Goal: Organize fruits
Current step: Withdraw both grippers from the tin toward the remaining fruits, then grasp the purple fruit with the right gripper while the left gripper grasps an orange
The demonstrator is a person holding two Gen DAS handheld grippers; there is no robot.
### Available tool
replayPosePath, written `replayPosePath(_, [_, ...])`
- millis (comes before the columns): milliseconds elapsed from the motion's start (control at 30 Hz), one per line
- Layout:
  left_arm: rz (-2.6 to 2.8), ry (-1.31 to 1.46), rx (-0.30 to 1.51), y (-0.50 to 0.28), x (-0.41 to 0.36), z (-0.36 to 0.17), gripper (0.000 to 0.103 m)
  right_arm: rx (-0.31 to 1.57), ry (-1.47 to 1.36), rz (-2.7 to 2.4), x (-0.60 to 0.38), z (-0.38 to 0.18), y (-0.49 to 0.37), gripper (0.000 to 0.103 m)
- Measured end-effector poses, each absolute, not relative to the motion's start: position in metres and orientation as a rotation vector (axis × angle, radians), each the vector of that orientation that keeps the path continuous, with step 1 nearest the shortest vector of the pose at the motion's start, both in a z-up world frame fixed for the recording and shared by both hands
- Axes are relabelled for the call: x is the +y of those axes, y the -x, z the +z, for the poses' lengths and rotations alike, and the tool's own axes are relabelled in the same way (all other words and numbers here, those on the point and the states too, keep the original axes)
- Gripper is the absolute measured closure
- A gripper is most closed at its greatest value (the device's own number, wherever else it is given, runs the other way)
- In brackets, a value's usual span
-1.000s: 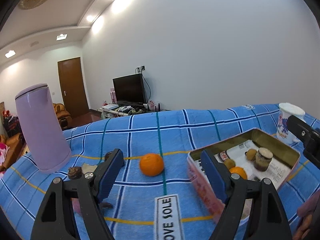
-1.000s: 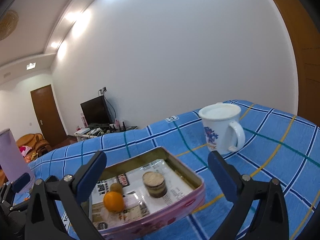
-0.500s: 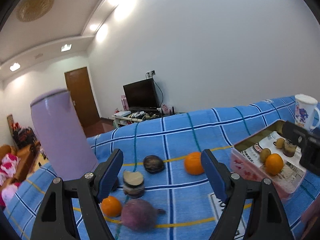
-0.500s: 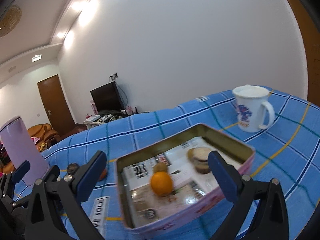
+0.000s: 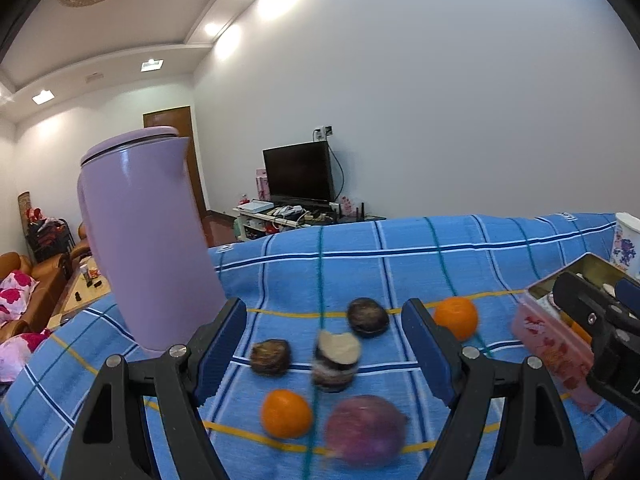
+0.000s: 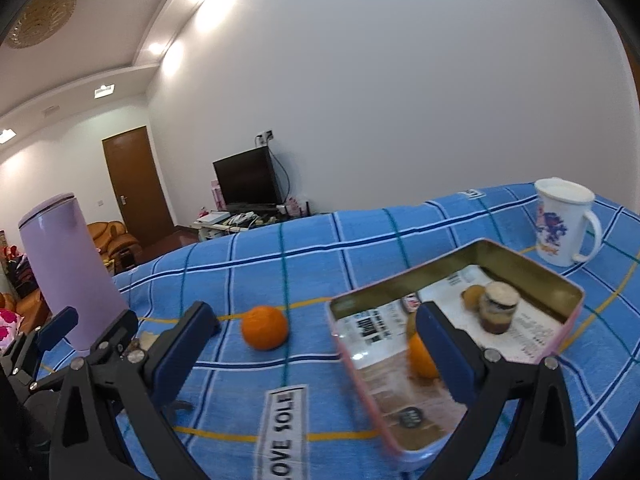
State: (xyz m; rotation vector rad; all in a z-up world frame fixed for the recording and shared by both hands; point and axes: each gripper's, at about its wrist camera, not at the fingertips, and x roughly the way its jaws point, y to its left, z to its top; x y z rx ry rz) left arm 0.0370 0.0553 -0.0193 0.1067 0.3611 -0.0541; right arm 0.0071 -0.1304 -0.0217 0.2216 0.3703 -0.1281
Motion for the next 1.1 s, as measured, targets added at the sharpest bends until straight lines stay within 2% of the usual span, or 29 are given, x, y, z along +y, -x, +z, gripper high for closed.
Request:
replayPosePath(333, [0.152,-0.132,0.423,-0.071,0.118,-0.018,0.022,0.422,-0.187,0.027,-0.097,-0.024,-0.018,0.000])
replayPosePath(533, [0.235,-0.022,0.526,-0.091,0.162,-0.025,0.022,0.568,-0.128,0.256,-0.059,-0.035,-0.035,0.001])
replayPosePath(567, [0.242,-0.013,0.537,-0.093,0.167,-0.026,0.022,0.597,-0.116,0.289,-0.051,-0.038,-0.038,0.003])
replayPosePath(667, [0.221,0.003,0.562,-0.098,0.172,-0.029,0.022,0.684,-0.073,0.341,-0.034,-0.048,-0.050,0.017])
replayPosePath(733, [0.192,0.008,0.576,-0.098,0.172,-0.030,0.022,0.754,-0.045,0.349,-0.024,-0.057,-0.060,0.030])
replayPosePath(967, [0.071,-0.004,0.639,-0.095,0.155,-0.033,0.022,0.882,0.026,0.433,0.005,-0.073,-0.073,0.033])
replayPosePath(1033, [0.038,-0.031,0.643,-0.092,0.145,-0.033,0.022,0.870,0.044,0.453,0.009,-0.071,-0.069,0.050])
replayPosePath(1100, [0.002,-0.059,0.641,-0.090,0.137,-0.033,0.022,0.864,0.038,0.472,0.010,-0.070,-0.065,0.052])
